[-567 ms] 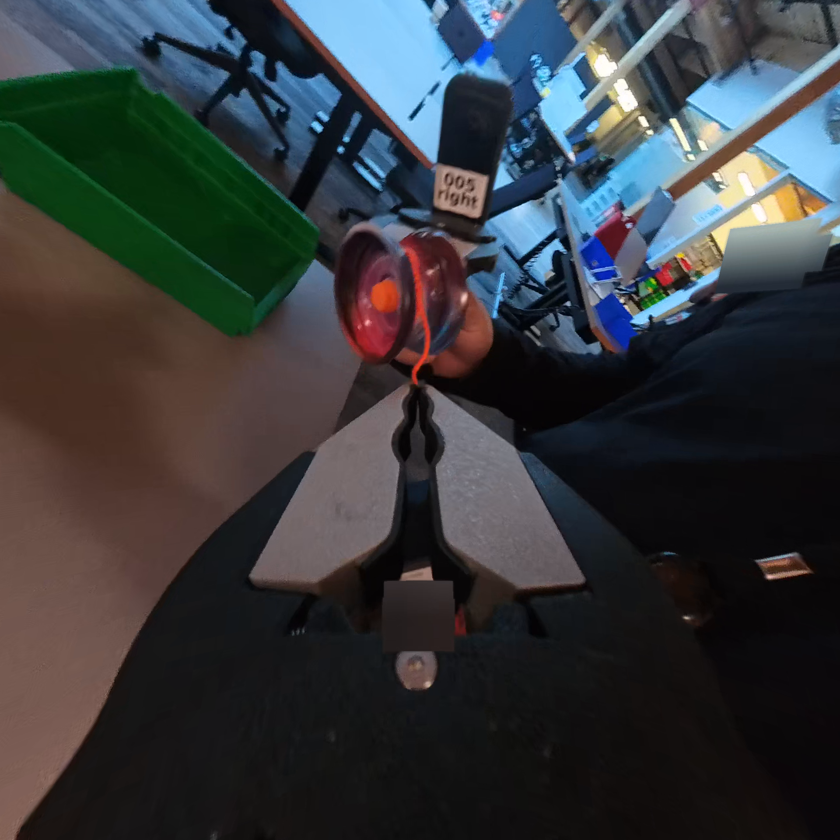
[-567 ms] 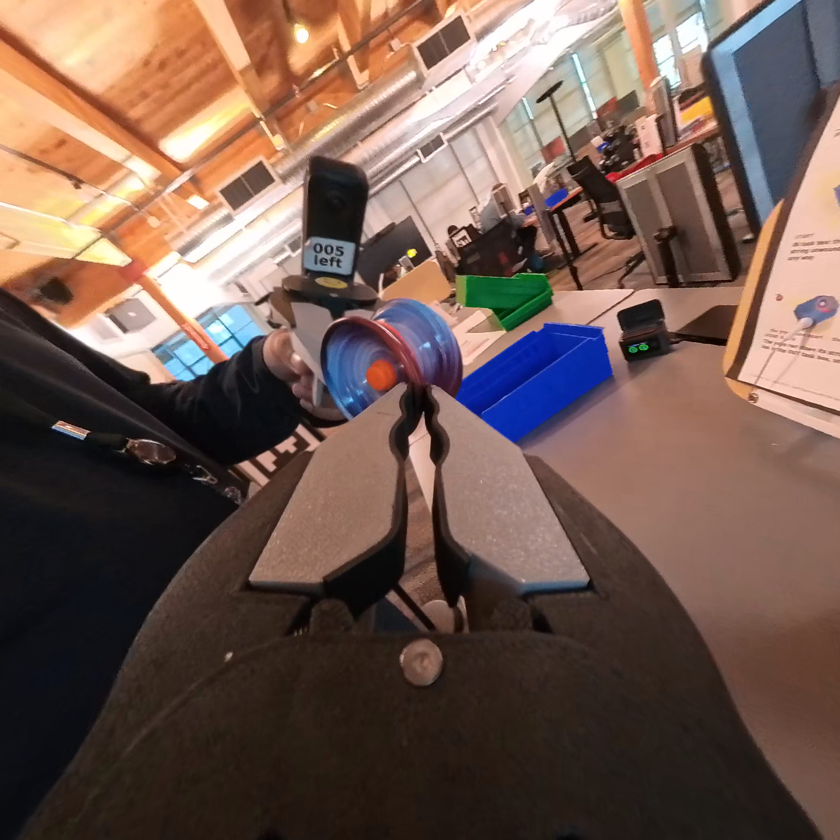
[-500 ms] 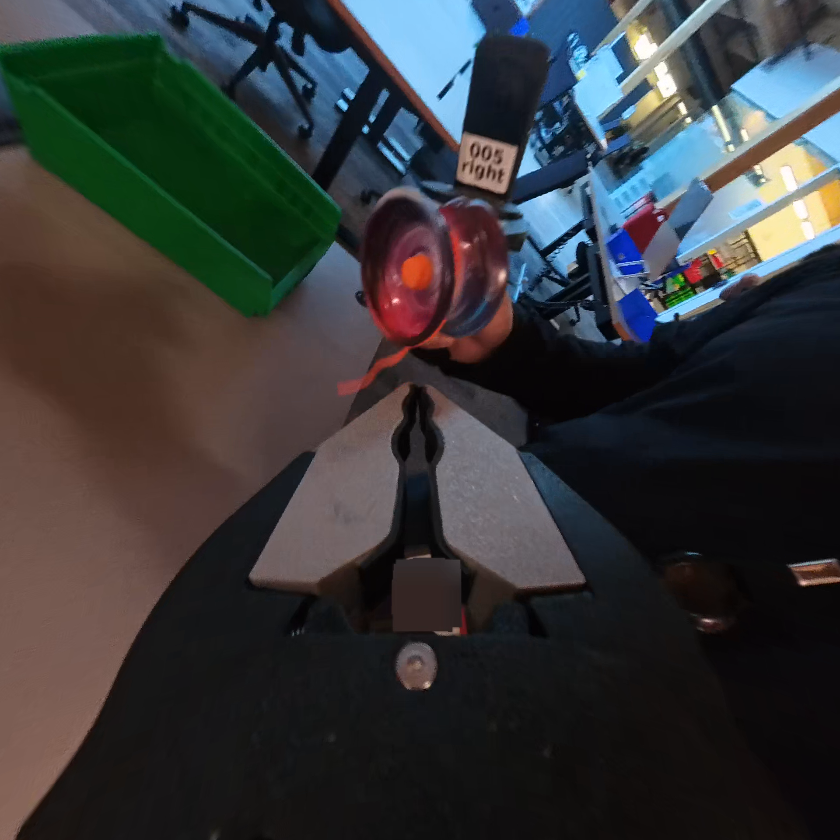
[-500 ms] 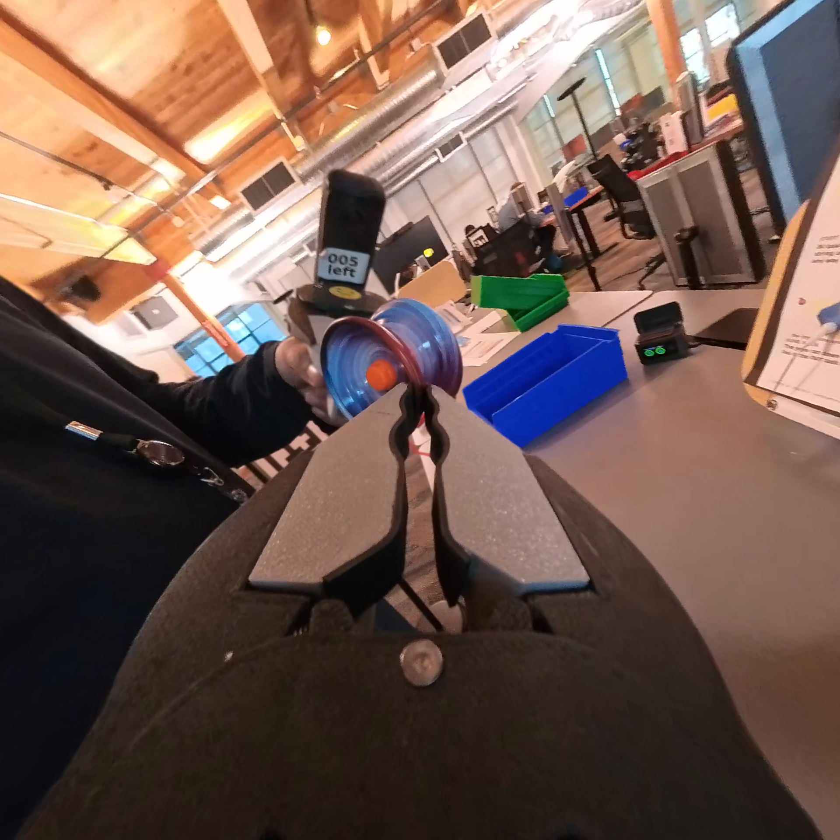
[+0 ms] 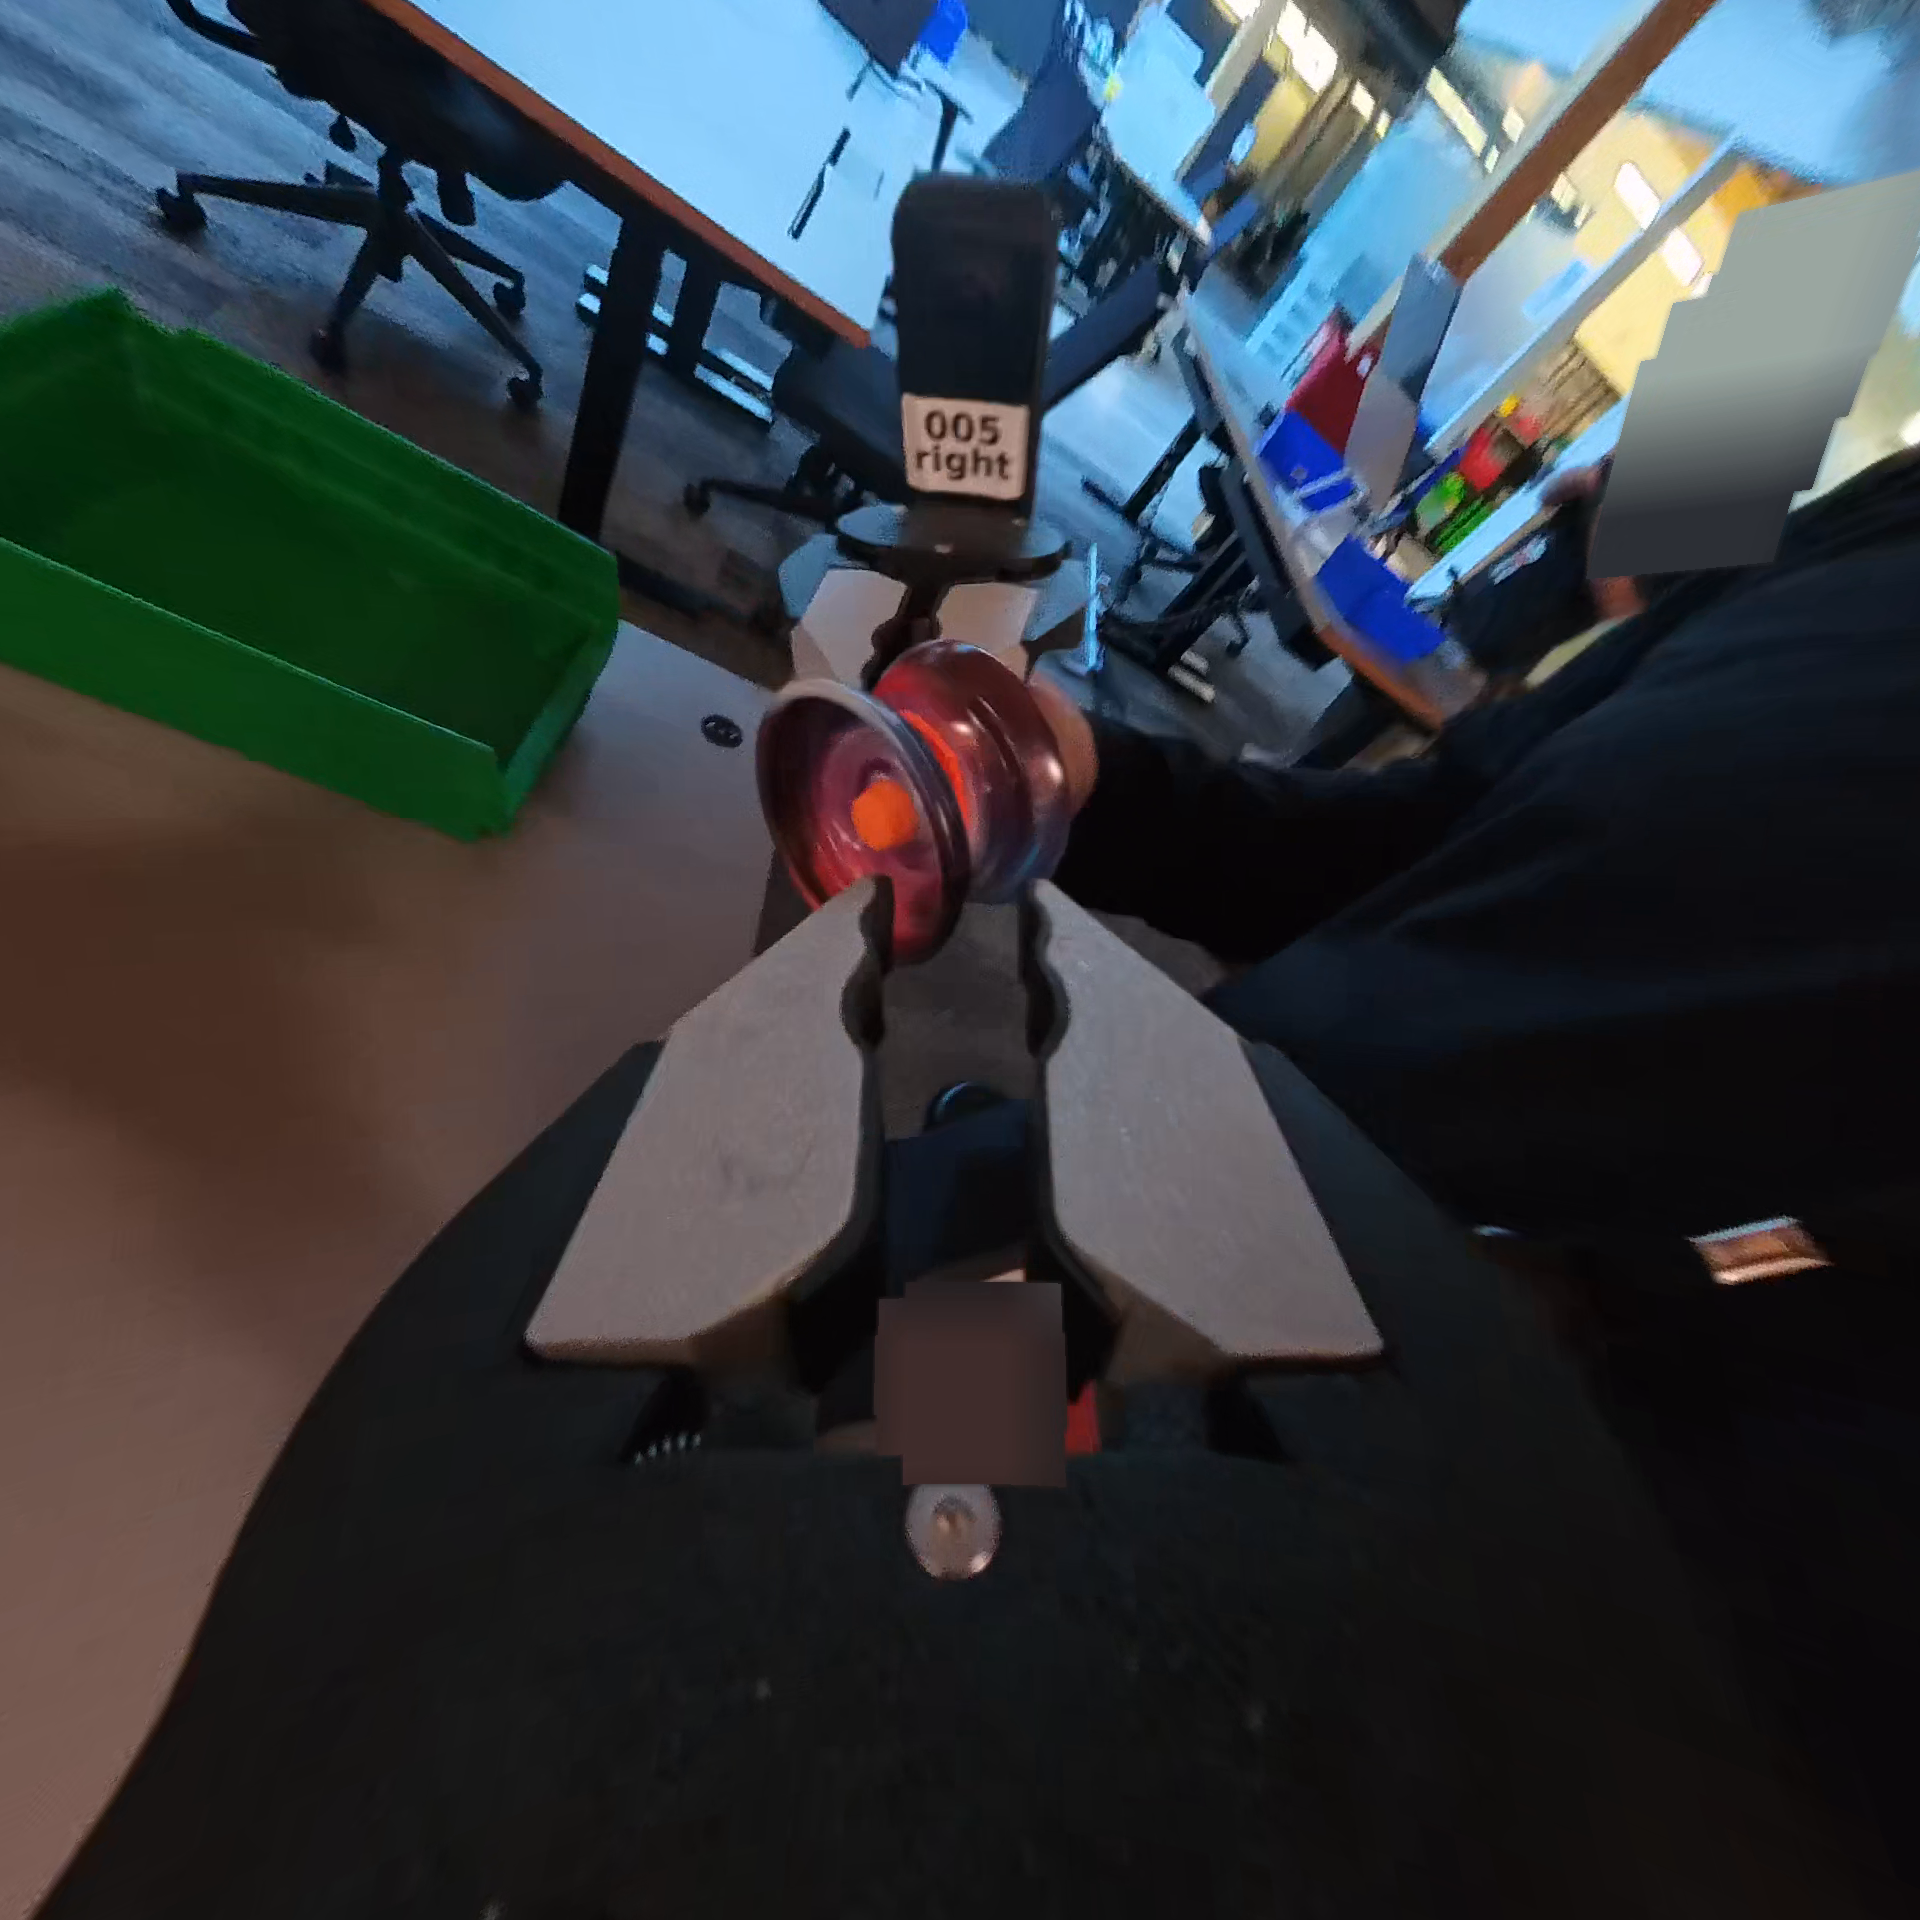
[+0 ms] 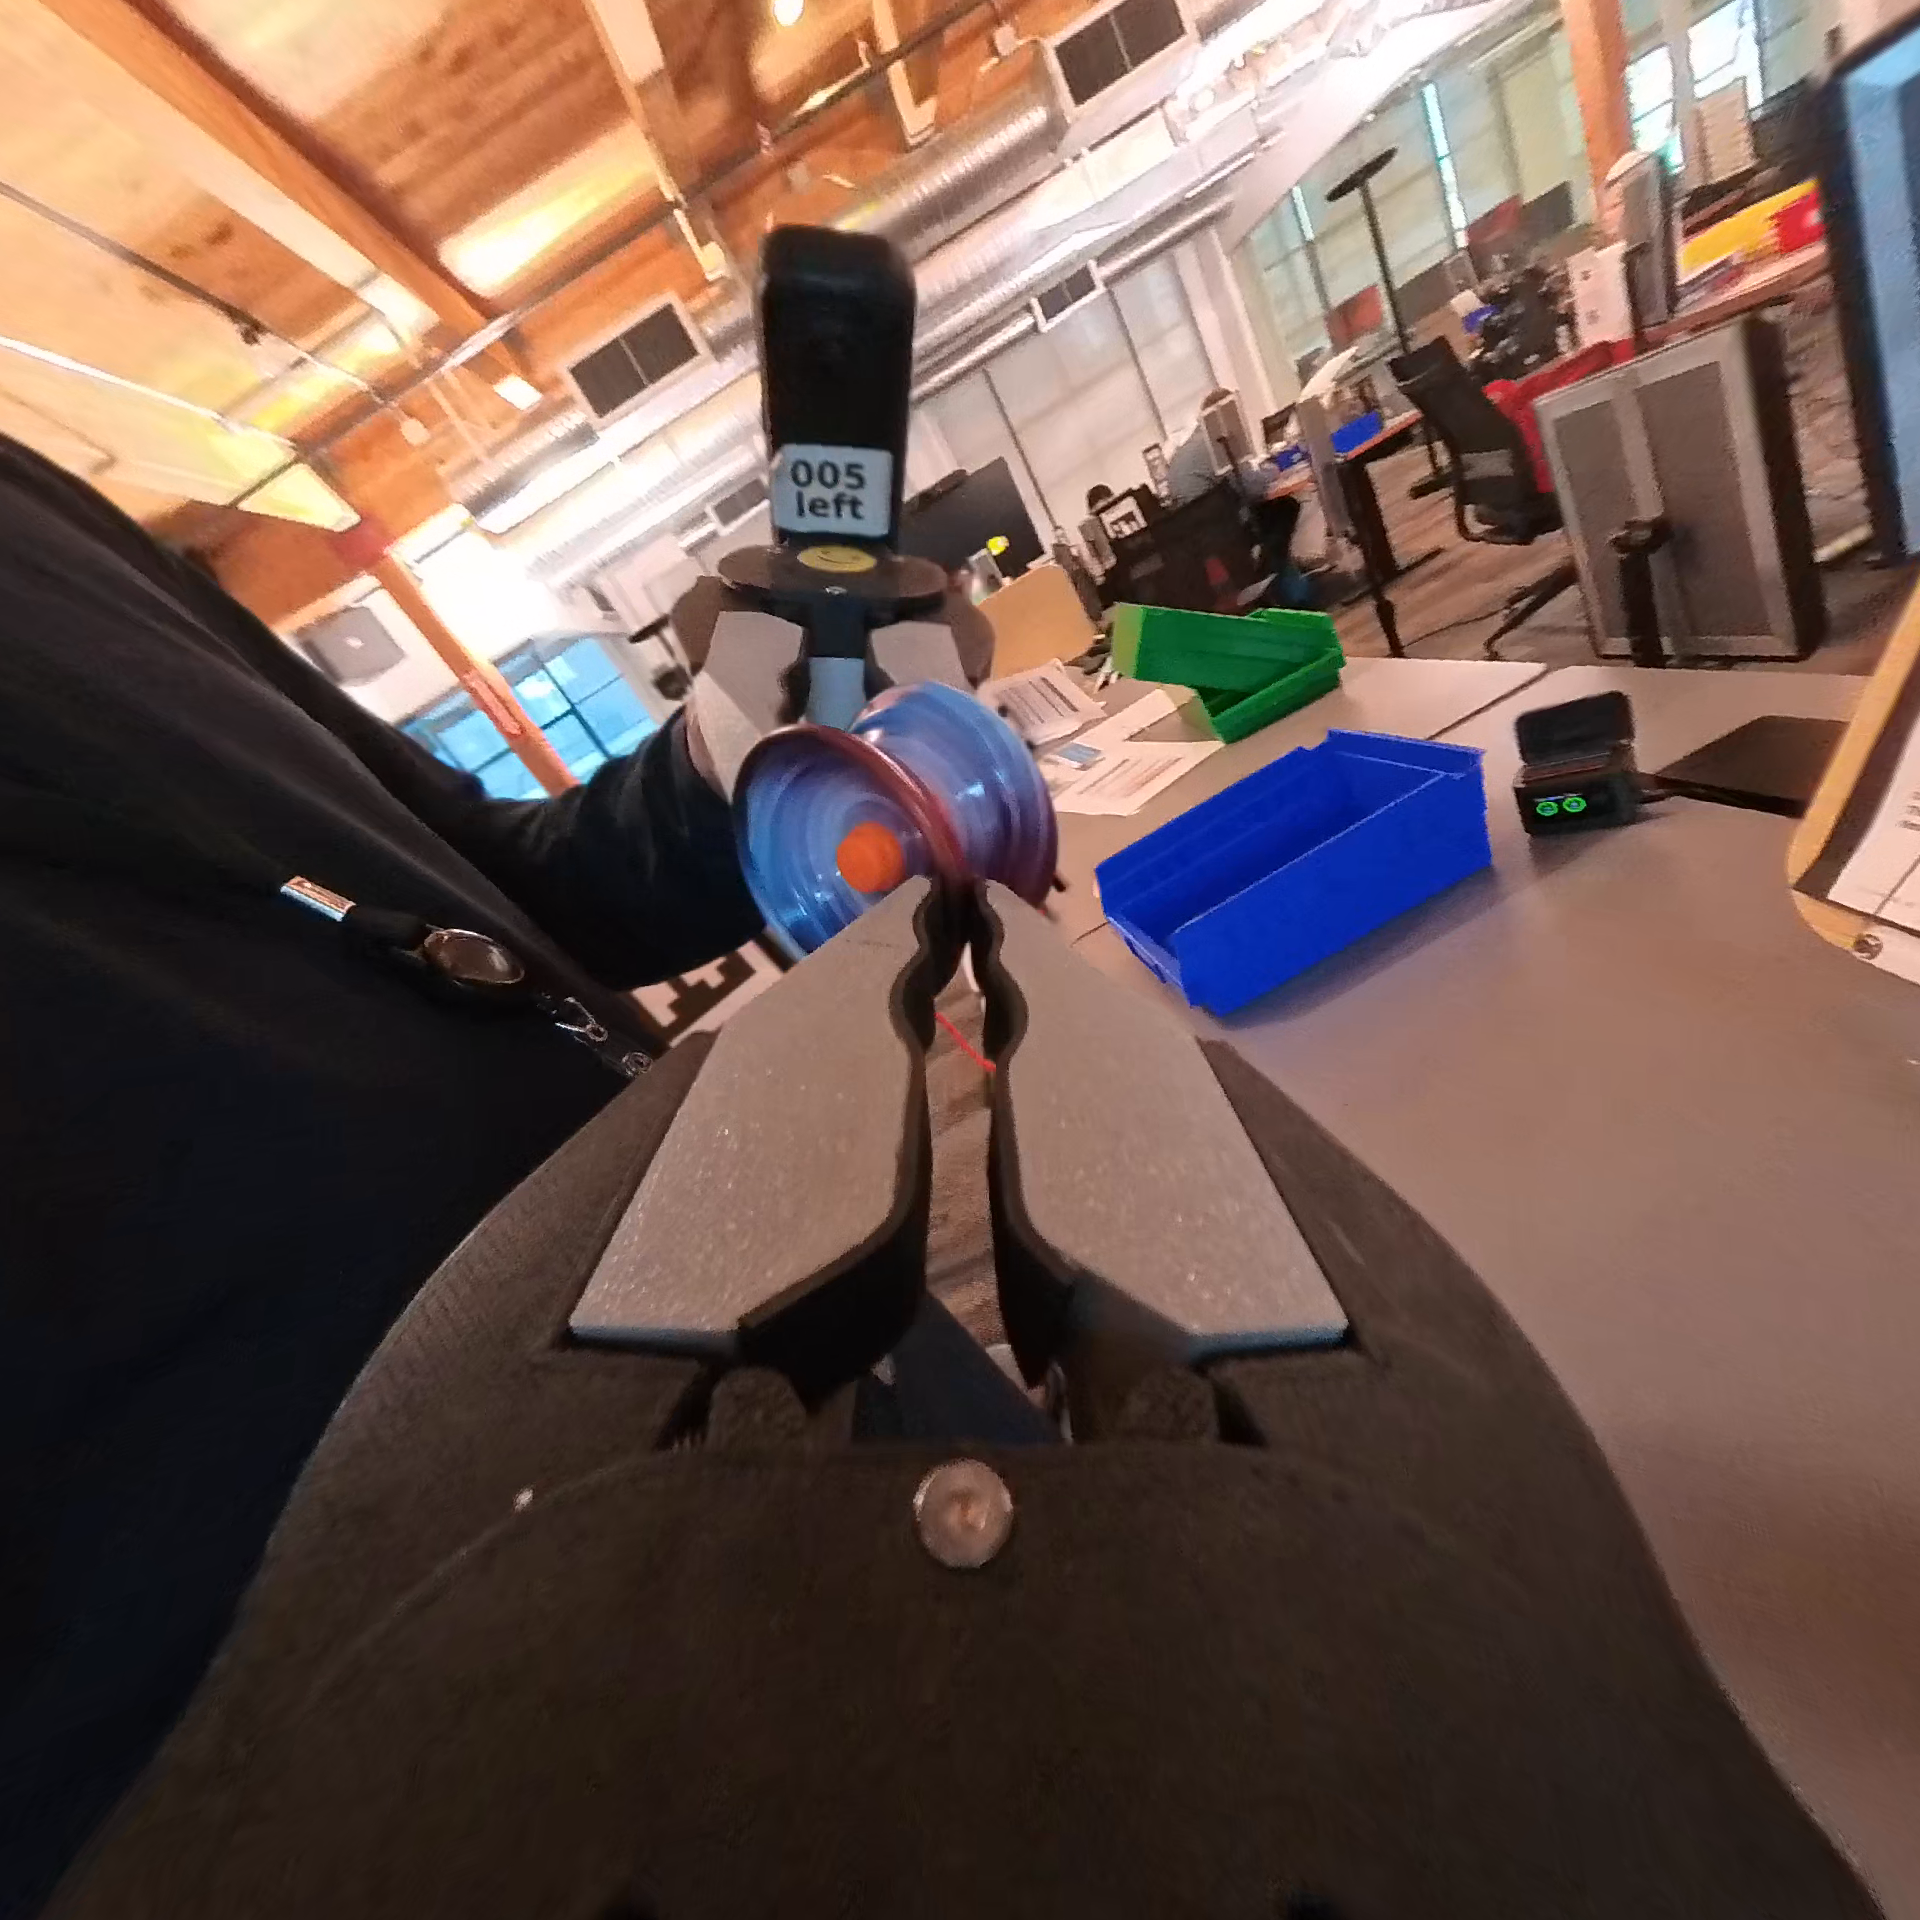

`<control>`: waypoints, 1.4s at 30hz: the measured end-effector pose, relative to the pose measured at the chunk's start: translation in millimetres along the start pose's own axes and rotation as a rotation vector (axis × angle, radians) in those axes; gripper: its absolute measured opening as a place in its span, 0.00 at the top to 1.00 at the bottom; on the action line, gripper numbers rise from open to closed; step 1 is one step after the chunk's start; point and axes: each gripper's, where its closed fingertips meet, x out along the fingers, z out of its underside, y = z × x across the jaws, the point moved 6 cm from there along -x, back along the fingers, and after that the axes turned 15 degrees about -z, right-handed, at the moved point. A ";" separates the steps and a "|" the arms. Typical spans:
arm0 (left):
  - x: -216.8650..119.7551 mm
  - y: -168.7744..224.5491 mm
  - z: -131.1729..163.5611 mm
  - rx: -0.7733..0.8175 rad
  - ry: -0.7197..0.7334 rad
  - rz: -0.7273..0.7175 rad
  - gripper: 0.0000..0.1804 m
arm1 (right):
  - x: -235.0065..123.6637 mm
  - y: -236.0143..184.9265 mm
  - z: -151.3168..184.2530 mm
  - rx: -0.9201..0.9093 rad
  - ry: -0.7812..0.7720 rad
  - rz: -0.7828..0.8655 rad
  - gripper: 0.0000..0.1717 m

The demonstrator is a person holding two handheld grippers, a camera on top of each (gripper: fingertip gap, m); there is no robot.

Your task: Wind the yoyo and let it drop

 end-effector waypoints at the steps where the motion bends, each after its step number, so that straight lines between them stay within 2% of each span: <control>1: -1.5 3.3 2.1 0.048 -0.005 0.000 0.96 | 5.6 -5.3 2.0 -0.010 -0.009 0.023 1.00; 3: -7.8 10.4 4.6 0.117 0.019 0.030 0.99 | 14.6 -16.8 5.2 -0.029 -0.003 0.074 1.00; 8: -17.5 30.2 14.9 0.127 0.065 0.176 0.99 | 24.2 -55.1 14.3 -0.047 0.052 0.198 1.00; 12: -11.7 44.1 20.4 0.059 0.118 0.309 0.99 | 15.6 -89.4 32.5 -0.043 0.124 0.377 0.88; 16: 1.0 58.5 30.8 0.044 0.094 0.426 1.00 | 8.6 -119.3 57.6 0.003 0.214 0.503 0.81; 21: 4.8 66.4 20.0 0.022 0.171 0.420 0.99 | 12.4 -136.1 71.5 -0.007 0.258 0.497 0.80; 27: 12.1 78.6 7.7 0.025 0.206 0.364 0.99 | 19.8 -122.4 55.1 -0.072 0.230 0.463 0.75; 30: 14.8 78.5 1.4 0.024 0.229 0.320 0.99 | 20.4 -116.0 44.6 -0.111 0.188 0.449 0.78; 34: 17.5 72.2 -0.7 -0.004 0.240 0.259 0.99 | 21.0 -113.0 40.3 -0.120 0.149 0.395 1.00; 40: 14.7 62.3 -0.6 -0.032 0.254 0.208 1.00 | 22.6 -107.8 49.4 -0.087 0.118 0.391 1.00; 42: 15.7 63.2 2.3 -0.029 0.244 0.205 1.00 | 18.4 -103.7 51.5 -0.072 0.126 0.446 1.00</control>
